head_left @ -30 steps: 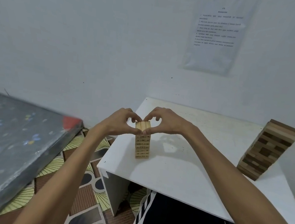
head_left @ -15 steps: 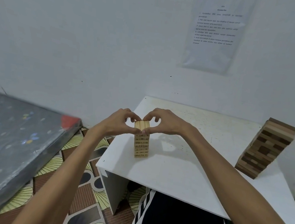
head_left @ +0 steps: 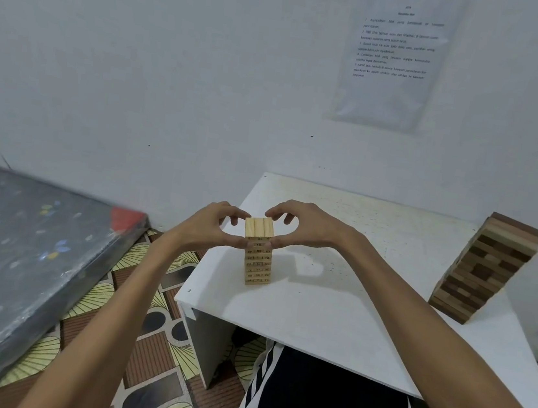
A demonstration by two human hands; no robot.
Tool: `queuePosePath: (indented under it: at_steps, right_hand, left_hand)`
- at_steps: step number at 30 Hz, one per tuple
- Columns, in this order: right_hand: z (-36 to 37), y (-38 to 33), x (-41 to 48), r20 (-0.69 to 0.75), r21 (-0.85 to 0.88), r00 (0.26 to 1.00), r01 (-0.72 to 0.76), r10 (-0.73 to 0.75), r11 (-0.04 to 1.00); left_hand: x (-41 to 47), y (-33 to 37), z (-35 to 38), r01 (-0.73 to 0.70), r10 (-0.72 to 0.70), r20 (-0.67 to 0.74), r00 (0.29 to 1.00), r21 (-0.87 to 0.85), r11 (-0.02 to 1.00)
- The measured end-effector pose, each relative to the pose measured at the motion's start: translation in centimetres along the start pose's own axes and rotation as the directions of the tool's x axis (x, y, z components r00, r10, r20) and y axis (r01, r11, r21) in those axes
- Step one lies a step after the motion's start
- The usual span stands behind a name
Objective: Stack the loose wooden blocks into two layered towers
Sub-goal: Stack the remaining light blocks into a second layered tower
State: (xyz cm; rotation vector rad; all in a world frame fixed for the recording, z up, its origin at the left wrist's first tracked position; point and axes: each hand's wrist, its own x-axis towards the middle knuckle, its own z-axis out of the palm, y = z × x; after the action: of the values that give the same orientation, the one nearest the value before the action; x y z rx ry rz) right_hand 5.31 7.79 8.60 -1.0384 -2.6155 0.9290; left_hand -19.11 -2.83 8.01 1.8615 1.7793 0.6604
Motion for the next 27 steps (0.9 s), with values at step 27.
queuePosePath:
  at_steps: [27]
  right_hand:
    - [2.0, 1.2, -0.5, 0.09, 0.054, 0.993, -0.087, 0.082, 0.995]
  left_hand:
    - [-0.5, -2.1, 2.1, 0.034, -0.033, 0.006, 0.999, -0.133, 0.991]
